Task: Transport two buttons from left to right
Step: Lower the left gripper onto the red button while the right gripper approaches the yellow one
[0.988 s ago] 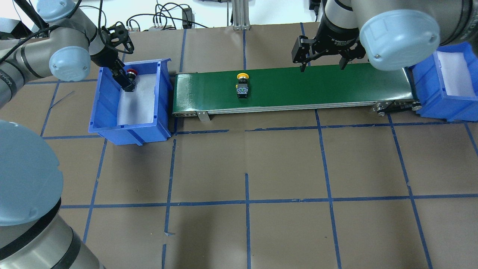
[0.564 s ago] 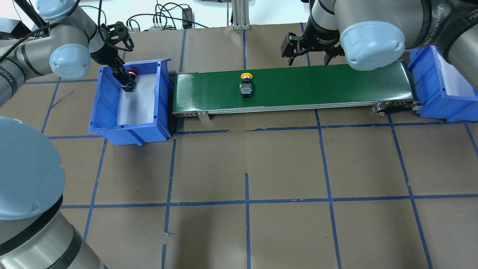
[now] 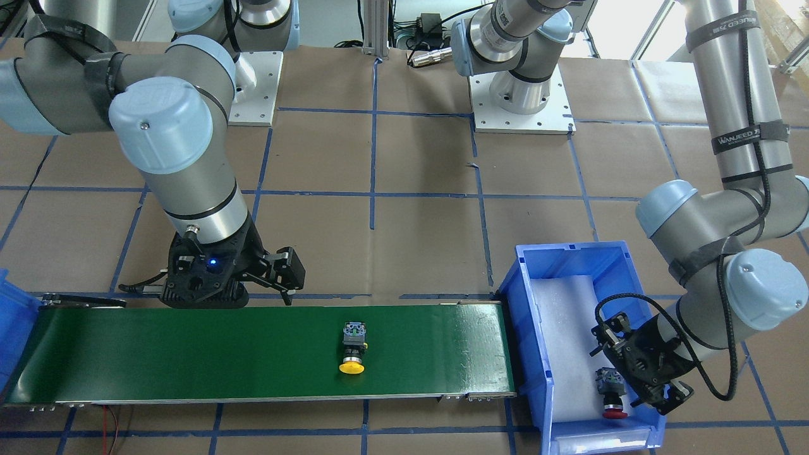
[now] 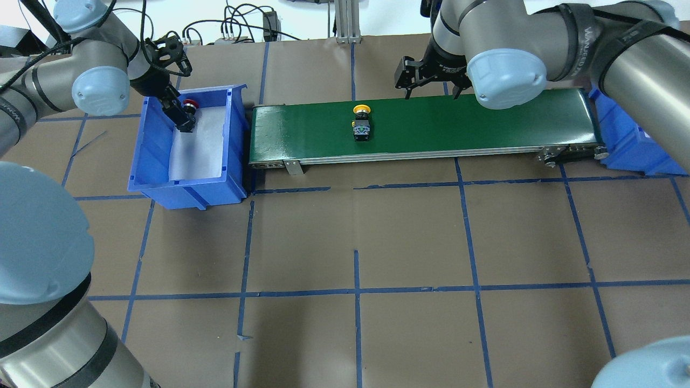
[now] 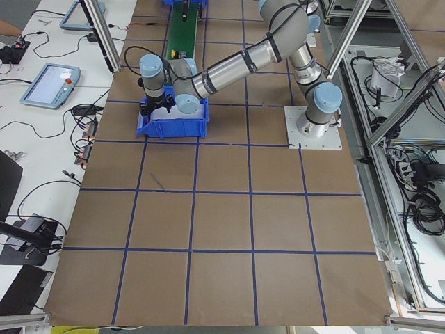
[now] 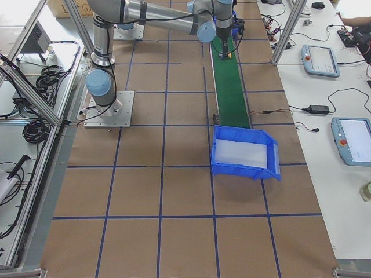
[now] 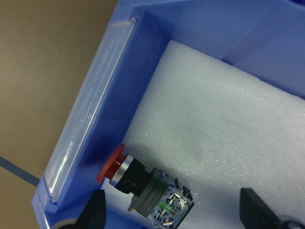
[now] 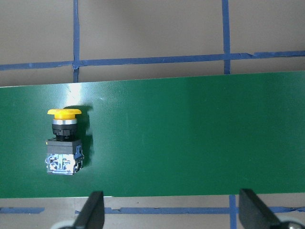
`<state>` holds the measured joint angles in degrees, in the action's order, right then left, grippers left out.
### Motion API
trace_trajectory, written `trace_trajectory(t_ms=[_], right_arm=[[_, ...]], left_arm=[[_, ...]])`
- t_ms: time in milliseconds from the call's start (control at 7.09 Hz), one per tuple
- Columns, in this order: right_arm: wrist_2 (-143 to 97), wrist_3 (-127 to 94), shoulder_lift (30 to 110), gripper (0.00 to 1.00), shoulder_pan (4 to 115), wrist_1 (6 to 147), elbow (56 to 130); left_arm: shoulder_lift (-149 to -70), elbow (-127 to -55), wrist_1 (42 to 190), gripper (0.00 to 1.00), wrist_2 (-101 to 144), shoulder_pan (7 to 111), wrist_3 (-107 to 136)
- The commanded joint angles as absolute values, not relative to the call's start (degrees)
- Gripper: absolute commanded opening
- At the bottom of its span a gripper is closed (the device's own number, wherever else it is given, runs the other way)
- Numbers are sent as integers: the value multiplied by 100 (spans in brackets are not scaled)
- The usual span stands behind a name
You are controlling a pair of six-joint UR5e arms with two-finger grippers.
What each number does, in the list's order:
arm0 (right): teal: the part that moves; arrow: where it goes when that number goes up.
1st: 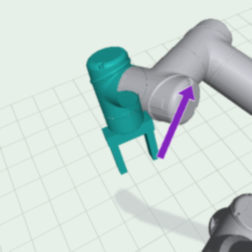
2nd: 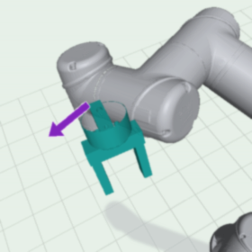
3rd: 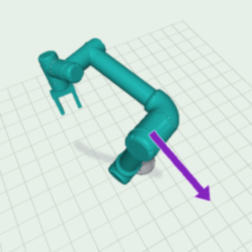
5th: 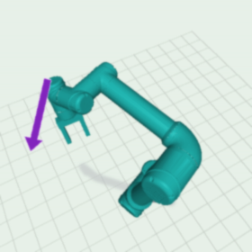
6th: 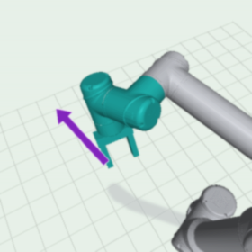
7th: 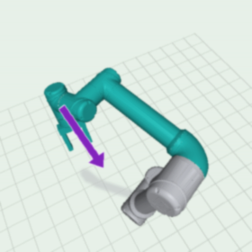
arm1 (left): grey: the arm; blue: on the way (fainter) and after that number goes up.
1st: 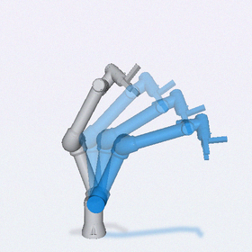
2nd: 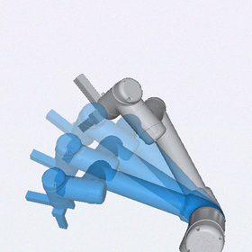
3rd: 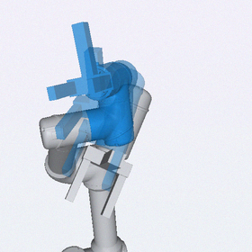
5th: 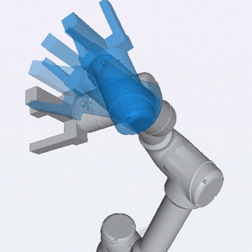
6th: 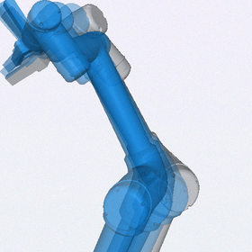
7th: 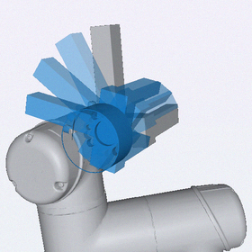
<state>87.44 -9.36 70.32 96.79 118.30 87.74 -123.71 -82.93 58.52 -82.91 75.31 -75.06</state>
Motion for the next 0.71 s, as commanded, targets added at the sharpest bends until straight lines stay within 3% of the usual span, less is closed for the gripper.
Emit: trace_trajectory(t_ms=[0, 564], right_arm=[[8806, -1450, 6725, 100, 9747, 12067, 8771], [8824, -2169, 6566, 100, 10001, 12155, 8771]], left_arm=[[-12401, -8306, 5854, 100, -8209, 7479, -7506], [-12524, -8315, 5862, 100, -8262, 7488, -7506]])
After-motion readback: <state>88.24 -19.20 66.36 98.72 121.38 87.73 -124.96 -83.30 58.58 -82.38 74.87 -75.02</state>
